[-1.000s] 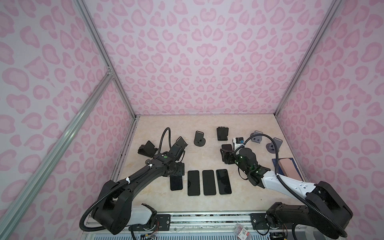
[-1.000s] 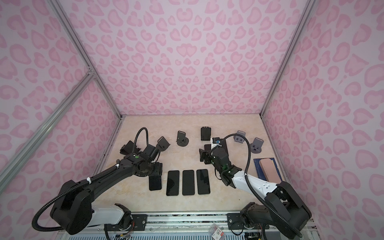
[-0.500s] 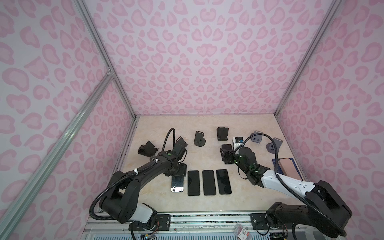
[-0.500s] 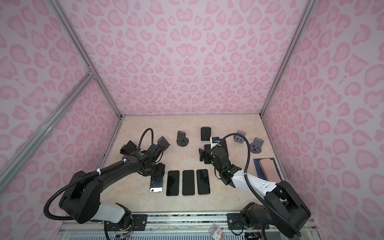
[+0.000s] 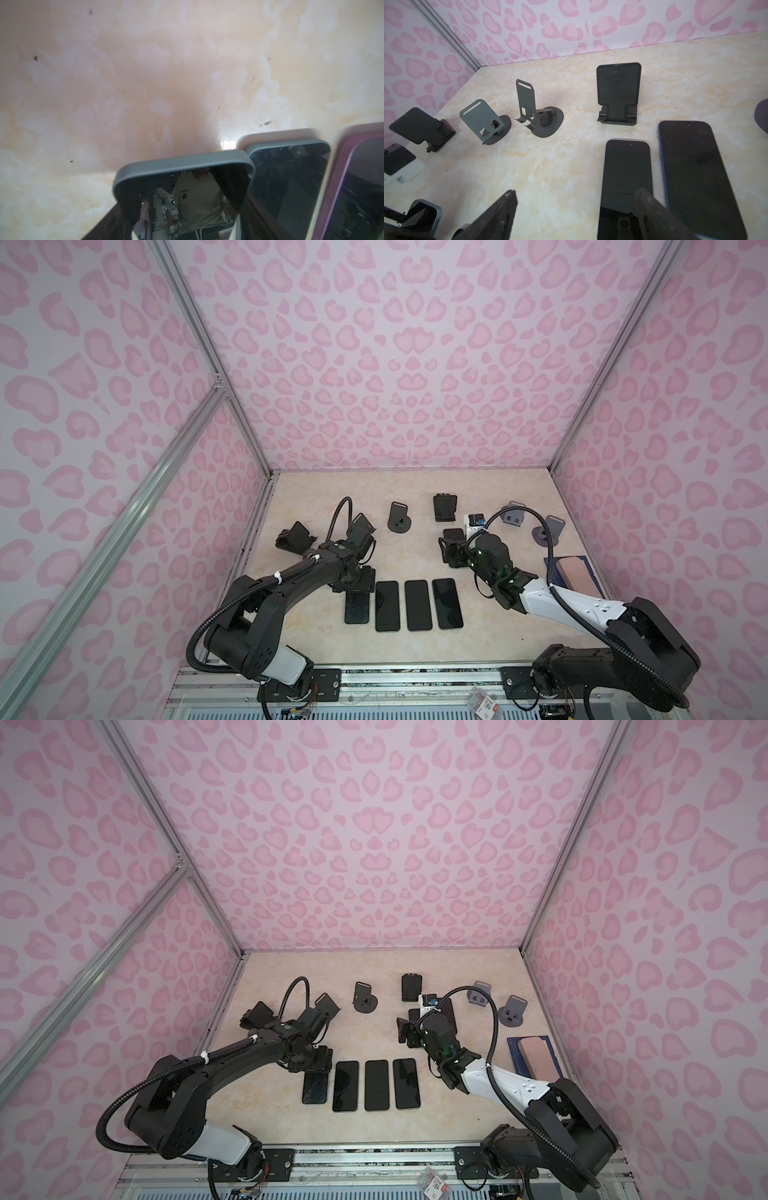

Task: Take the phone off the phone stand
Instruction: 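Lay the silver-edged phone flat at the end of the row and open the left gripper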

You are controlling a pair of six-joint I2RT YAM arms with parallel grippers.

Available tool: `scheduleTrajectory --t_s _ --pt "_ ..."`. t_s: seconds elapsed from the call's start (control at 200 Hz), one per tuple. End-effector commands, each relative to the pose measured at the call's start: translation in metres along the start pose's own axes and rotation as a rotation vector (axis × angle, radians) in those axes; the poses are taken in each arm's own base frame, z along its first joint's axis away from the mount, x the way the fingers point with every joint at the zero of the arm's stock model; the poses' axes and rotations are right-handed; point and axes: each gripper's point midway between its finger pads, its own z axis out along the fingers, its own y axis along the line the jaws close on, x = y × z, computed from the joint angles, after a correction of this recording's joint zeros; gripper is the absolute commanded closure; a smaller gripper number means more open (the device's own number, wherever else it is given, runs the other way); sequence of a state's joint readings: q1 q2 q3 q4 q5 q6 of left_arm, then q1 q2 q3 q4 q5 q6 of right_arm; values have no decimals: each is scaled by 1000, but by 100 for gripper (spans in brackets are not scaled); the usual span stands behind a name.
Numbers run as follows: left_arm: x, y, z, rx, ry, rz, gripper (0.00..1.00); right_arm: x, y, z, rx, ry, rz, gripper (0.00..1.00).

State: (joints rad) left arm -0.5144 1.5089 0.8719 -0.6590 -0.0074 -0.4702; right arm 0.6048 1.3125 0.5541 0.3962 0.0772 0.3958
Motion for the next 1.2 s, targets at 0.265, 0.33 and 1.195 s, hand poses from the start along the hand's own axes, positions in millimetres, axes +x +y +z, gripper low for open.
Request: scheduleTrajectory --t_s 0.265,0.33,1.195 --pt "5 1 11 -10 34 -16 37 -1 4 2 -16 5 -5 9" --pt "5 3 12 -17 35 -14 36 -1 5 2 -20 4 -3 9" --pt "6 0 22 -12 69 12 24 0 2 3 0 11 -16 9"
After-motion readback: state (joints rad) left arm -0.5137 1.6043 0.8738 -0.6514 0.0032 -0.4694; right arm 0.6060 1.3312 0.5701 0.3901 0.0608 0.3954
